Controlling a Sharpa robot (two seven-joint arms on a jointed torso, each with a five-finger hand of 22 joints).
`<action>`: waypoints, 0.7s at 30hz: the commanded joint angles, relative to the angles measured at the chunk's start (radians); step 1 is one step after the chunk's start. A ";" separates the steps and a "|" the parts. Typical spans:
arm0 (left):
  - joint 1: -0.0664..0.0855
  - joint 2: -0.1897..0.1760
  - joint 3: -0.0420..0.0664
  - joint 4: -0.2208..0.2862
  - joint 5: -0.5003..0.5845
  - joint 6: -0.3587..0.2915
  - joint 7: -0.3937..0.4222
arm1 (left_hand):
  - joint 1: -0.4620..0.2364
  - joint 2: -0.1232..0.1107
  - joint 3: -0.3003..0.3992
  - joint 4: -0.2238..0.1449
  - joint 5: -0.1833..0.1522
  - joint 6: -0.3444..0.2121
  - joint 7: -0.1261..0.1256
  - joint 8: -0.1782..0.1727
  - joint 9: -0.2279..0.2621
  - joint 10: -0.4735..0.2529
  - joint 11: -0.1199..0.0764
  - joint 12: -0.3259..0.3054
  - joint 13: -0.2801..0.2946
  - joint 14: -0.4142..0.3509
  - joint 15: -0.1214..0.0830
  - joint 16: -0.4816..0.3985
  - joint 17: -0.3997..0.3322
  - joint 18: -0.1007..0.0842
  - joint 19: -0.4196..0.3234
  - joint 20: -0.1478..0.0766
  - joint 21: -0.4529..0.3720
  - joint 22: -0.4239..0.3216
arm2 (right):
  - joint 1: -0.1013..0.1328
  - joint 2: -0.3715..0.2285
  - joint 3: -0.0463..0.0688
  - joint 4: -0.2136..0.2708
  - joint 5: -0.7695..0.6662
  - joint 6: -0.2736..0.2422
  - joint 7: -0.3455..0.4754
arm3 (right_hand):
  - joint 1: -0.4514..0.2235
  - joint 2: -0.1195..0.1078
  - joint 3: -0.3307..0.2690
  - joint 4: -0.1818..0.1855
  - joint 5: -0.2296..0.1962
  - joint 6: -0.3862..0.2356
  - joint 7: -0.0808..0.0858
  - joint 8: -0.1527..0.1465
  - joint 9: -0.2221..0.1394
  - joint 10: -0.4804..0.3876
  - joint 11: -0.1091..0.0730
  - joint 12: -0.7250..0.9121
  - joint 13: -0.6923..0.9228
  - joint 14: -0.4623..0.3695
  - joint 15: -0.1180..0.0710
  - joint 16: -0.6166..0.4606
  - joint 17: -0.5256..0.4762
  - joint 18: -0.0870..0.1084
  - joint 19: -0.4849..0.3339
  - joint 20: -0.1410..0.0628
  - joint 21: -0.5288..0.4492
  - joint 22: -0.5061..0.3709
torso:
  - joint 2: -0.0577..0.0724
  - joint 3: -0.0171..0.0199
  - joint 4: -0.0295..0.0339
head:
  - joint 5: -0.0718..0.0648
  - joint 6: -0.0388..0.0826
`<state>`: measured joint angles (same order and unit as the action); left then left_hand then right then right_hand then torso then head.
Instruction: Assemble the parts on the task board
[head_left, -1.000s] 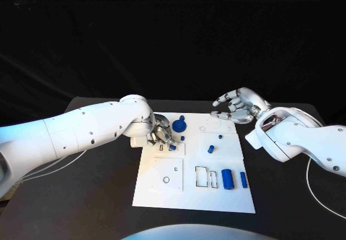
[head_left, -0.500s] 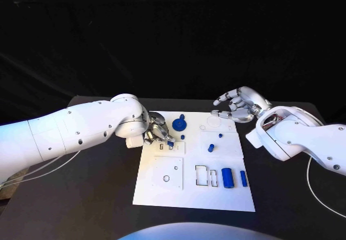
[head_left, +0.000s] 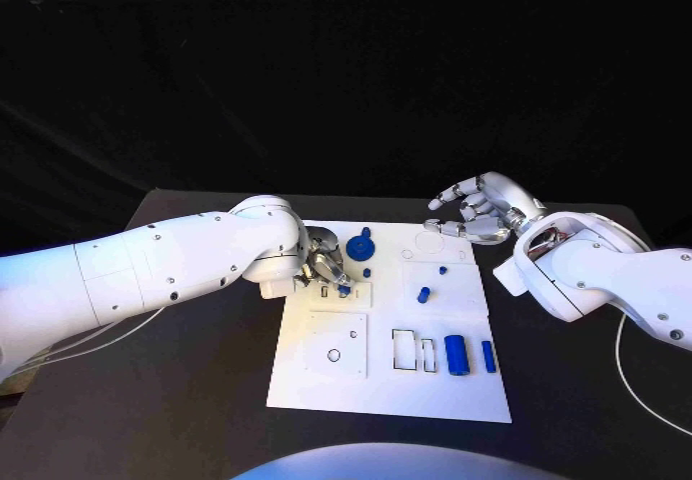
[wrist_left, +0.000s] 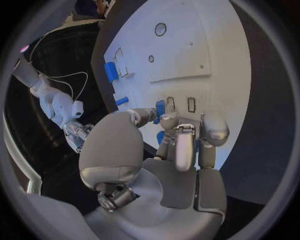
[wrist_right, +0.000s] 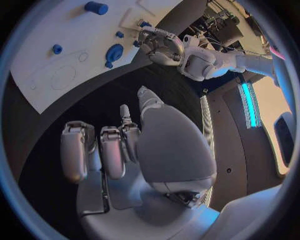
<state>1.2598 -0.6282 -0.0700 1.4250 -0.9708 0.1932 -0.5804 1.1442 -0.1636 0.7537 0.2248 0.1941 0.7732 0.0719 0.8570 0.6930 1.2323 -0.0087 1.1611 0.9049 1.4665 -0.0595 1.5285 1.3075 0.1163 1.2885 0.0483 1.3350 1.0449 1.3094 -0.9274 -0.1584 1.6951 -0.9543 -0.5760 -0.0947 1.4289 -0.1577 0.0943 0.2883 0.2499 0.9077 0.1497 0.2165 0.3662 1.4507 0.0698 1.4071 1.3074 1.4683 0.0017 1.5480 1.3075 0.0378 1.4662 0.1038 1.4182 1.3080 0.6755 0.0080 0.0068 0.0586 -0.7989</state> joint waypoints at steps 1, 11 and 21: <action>-0.001 0.005 0.000 0.005 -0.069 -0.011 0.008 | -0.016 -0.003 0.190 -0.180 0.010 0.014 -0.006 0.008 0.007 0.012 0.000 0.008 0.003 0.080 -0.008 0.004 0.182 -0.012 0.010 -0.003 0.007 0.005 | -0.001 0.001 0.000 0.000 -0.003 0.013 0.007 | -0.008 -0.002 0.002 0.001 -0.001 0.005 -0.001 0.003 0.001 -0.003 -0.004 -0.005 0.108 0.083 -0.008 -0.005 0.179 0.006 0.015 -0.004 -0.006 0.147 | 0.000 0.0006 -0.0015 | 0.001 -0.001; -0.004 0.009 -0.001 0.007 -0.093 0.002 -0.001 | -0.045 -0.013 0.210 -0.192 0.041 0.026 -0.012 0.015 0.015 0.024 -0.007 0.008 0.000 0.083 -0.013 0.008 0.189 -0.015 0.020 -0.008 0.015 0.019 | -0.001 0.001 0.000 0.000 -0.003 0.014 0.008 | -0.010 -0.002 0.003 0.001 -0.001 0.004 -0.001 0.005 0.001 -0.003 -0.005 -0.005 0.107 0.083 -0.008 -0.005 0.179 0.006 0.015 -0.004 -0.007 0.147 | 0.001 0.0005 -0.0005 | 0.001 -0.003; -0.005 0.009 -0.002 0.004 -0.106 0.028 -0.016 | -0.060 -0.016 0.218 -0.200 0.068 0.030 -0.015 0.019 0.019 0.029 -0.010 0.007 -0.002 0.083 -0.016 0.008 0.189 -0.016 0.024 -0.011 0.018 0.025 | -0.001 0.000 0.000 0.000 -0.003 0.015 0.009 | -0.010 -0.002 0.003 0.001 -0.001 0.004 -0.001 0.005 0.001 -0.003 -0.005 -0.005 0.107 0.083 -0.008 -0.005 0.179 0.006 0.015 -0.004 -0.007 0.147 | 0.002 -0.0002 -0.0004 | 0.001 -0.007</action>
<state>1.2550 -0.6210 -0.0723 1.4292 -1.0586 0.1971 -0.5886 1.0930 -0.1781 0.7607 0.2316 0.2572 0.7957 0.0605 0.8738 0.7127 1.2550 -0.0179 1.1657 0.9048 1.4650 -0.0678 1.5333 1.3074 0.1163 1.3064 0.0377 1.3460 1.0680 1.3086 -0.9275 -0.1584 1.6949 -0.9535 -0.5743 -0.0937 1.4289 -0.1578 0.0943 0.2883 0.2498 0.9077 0.1497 0.2165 0.3660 1.4507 0.0698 1.4071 1.3073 1.4683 0.0017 1.5480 1.3073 0.0378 1.4662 0.1038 1.4183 1.3078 0.6769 0.0080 0.0059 0.0598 -0.8047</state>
